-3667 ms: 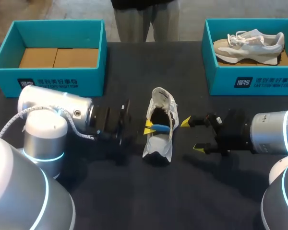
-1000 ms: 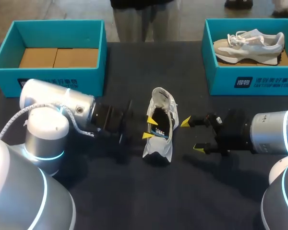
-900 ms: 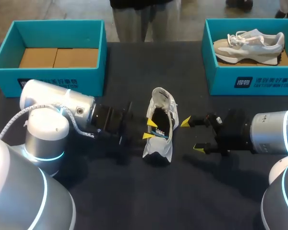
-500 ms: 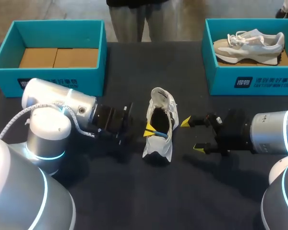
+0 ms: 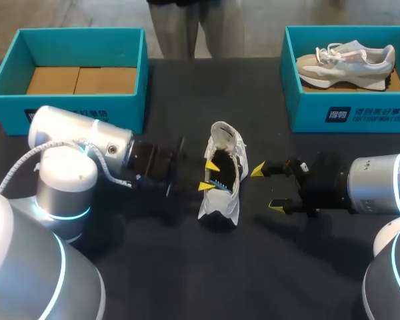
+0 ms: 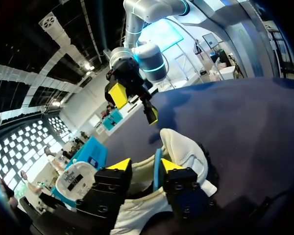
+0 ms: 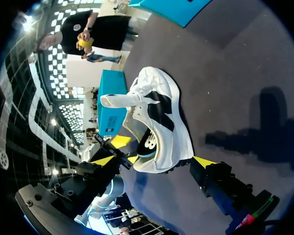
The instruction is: Take the shoe out of the shoebox, open the shoe tongue, remove and reinsert the insole, then place the shoe into the shoebox
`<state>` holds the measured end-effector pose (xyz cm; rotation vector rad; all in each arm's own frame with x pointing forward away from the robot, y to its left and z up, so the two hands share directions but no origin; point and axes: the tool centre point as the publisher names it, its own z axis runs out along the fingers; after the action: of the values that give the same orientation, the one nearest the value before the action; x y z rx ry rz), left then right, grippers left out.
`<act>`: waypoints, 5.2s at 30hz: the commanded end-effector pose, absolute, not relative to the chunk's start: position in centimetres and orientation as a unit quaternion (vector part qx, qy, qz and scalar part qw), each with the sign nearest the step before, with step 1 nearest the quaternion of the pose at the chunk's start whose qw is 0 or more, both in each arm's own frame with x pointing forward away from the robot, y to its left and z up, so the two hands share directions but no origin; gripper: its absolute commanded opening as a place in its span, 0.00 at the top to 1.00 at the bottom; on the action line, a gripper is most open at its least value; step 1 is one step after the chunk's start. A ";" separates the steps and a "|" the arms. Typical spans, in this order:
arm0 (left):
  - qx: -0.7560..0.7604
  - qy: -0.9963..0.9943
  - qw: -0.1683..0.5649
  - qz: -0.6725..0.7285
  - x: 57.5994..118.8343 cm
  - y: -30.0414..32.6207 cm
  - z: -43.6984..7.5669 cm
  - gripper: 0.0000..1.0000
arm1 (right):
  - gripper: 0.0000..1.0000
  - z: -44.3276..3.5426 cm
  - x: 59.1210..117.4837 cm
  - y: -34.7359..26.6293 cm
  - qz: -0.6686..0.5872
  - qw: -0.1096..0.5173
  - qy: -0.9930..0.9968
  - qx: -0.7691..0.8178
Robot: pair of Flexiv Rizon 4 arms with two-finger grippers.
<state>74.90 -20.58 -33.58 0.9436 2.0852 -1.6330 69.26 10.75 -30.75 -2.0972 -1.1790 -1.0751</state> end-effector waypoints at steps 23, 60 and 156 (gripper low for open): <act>0.436 0.724 0.150 -0.513 75.1 -19.4 -28.9 1.00 | 0.00 -30.7 69.2 10.9 -0.394 0.249 -0.433 -0.772; 0.677 0.649 -0.022 -0.347 75.5 -20.8 -29.3 1.00 | 0.00 -27.1 66.9 5.6 -0.350 0.164 -0.475 -0.791; 0.731 0.666 -0.091 -0.119 74.3 -21.3 -38.1 1.00 | 0.00 -24.7 65.8 2.5 -0.322 0.119 -0.492 -0.800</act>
<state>74.24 -21.30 -38.50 2.4448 2.2257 -0.4182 66.00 2.43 -24.81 -2.3327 -1.4390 -0.9444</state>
